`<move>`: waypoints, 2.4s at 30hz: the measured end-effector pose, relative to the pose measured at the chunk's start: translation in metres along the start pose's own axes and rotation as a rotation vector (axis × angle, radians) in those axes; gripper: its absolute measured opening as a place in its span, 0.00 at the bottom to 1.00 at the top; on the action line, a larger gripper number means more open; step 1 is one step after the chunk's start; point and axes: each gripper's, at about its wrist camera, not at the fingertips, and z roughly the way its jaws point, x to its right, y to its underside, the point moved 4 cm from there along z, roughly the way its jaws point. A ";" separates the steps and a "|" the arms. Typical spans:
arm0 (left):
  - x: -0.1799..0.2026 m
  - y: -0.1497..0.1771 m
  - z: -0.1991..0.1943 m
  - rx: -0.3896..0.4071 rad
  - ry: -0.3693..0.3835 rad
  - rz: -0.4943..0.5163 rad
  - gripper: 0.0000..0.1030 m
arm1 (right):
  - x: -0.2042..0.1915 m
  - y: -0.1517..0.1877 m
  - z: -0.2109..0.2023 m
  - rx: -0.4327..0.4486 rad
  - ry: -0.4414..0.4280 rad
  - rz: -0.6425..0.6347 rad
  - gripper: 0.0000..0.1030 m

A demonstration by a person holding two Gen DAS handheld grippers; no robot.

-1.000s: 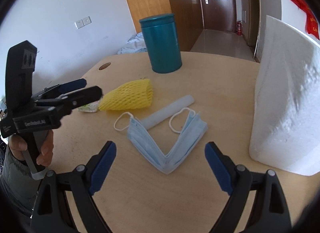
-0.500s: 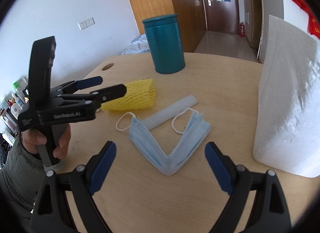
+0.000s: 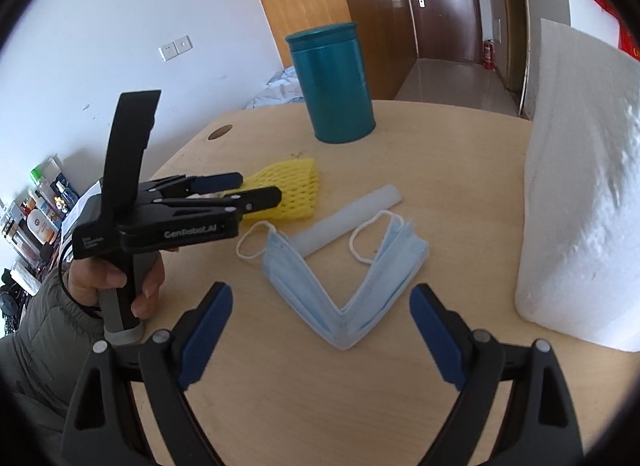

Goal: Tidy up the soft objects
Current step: 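Grasp the yellow foam net with the left tool while the right tool grasps the blue masks, then carry the yellow net and blue masks over the white foam box with both tools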

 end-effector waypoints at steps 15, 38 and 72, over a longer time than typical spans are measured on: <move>-0.006 0.002 -0.012 0.008 -0.003 -0.031 0.15 | 0.002 0.002 0.015 -0.030 0.057 -0.015 0.90; -0.003 -0.005 -0.047 0.097 0.073 -0.072 0.15 | 0.006 -0.002 -0.003 0.042 0.073 -0.020 0.16; 0.074 0.050 -0.159 0.158 0.078 -0.054 0.15 | 0.006 0.061 -0.101 0.123 0.144 0.066 0.16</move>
